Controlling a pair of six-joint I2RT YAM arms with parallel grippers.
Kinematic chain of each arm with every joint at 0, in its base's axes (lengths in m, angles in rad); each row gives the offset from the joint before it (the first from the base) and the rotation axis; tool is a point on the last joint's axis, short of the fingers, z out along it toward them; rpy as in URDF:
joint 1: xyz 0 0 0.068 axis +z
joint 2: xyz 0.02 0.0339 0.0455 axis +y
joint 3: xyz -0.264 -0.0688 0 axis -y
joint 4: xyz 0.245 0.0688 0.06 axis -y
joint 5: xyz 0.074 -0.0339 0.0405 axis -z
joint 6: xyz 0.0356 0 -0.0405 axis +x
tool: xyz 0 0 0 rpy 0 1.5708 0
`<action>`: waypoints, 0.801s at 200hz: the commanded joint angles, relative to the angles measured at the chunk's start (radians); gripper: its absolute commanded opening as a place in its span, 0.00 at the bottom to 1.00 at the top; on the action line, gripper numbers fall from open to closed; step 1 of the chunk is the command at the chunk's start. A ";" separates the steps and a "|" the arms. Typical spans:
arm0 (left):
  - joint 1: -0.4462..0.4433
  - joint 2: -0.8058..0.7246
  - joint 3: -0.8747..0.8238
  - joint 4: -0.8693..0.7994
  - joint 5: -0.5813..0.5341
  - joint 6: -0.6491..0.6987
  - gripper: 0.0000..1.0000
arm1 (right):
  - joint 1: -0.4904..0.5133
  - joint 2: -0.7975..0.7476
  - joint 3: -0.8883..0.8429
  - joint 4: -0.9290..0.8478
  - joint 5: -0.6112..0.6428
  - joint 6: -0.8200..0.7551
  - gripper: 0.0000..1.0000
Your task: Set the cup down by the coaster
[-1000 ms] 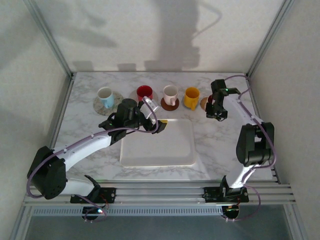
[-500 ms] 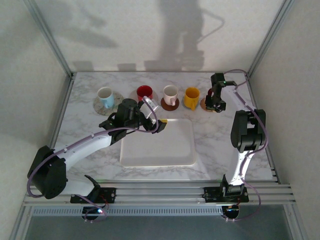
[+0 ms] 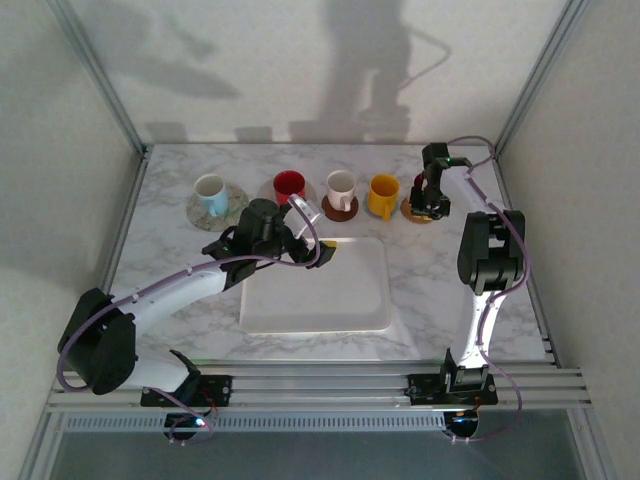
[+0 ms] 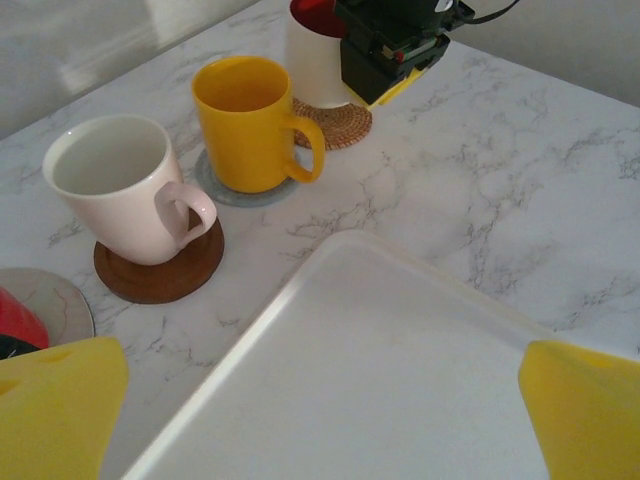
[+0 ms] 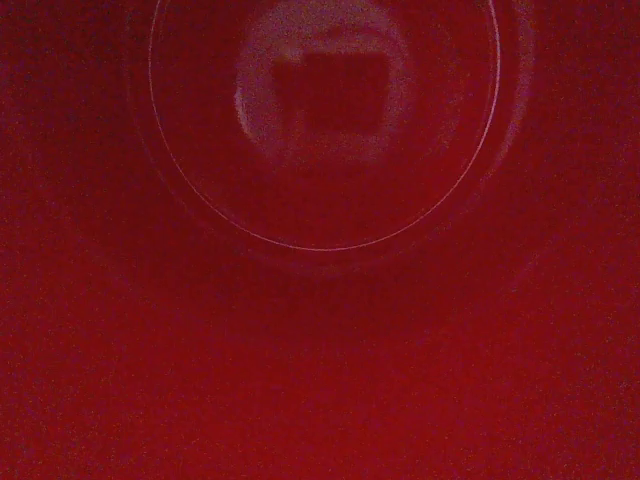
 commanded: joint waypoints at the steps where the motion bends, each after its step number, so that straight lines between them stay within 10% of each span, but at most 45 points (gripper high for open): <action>1: -0.007 -0.025 0.004 -0.008 -0.018 -0.018 1.00 | -0.005 0.005 0.052 0.000 -0.006 -0.022 0.00; 160: -0.008 0.003 0.032 -0.036 -0.005 -0.012 1.00 | -0.006 0.065 0.028 0.015 -0.017 -0.013 0.00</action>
